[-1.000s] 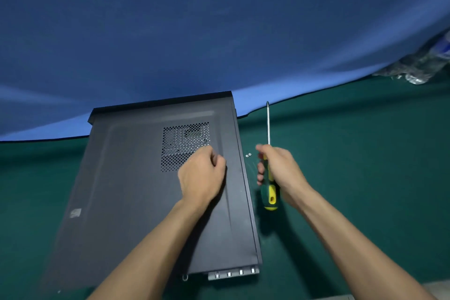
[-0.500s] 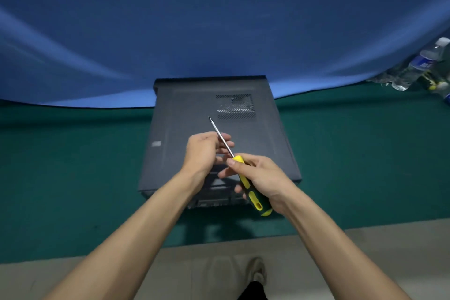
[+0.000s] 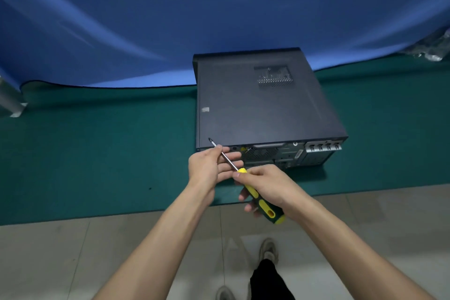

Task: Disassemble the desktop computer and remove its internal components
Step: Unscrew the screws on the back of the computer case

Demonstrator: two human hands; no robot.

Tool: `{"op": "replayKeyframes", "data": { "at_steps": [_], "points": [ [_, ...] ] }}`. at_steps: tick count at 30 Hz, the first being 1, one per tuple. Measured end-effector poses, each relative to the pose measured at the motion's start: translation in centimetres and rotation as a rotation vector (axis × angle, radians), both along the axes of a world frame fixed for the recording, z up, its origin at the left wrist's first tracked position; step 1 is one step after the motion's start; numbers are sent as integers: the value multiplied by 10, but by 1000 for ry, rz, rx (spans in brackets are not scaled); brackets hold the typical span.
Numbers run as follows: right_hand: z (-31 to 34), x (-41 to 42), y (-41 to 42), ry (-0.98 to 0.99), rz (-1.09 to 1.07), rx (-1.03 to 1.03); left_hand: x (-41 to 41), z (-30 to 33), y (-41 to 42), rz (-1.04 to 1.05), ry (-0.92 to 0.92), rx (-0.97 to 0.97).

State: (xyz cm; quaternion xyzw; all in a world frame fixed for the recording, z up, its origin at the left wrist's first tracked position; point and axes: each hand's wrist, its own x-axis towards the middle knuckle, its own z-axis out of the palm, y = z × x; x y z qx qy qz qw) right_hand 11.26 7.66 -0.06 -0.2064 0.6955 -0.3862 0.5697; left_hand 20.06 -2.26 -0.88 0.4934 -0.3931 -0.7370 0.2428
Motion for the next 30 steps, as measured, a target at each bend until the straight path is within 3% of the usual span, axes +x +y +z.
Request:
{"op": "replayKeyframes", "data": {
  "at_steps": [7, 30],
  "points": [
    [-34, 19, 1, 106, 11, 79, 14, -32, -3, 96, 6, 67],
    [-61, 62, -1, -77, -276, -52, 17, -44, -21, 8, 0, 31]
  ]
}}
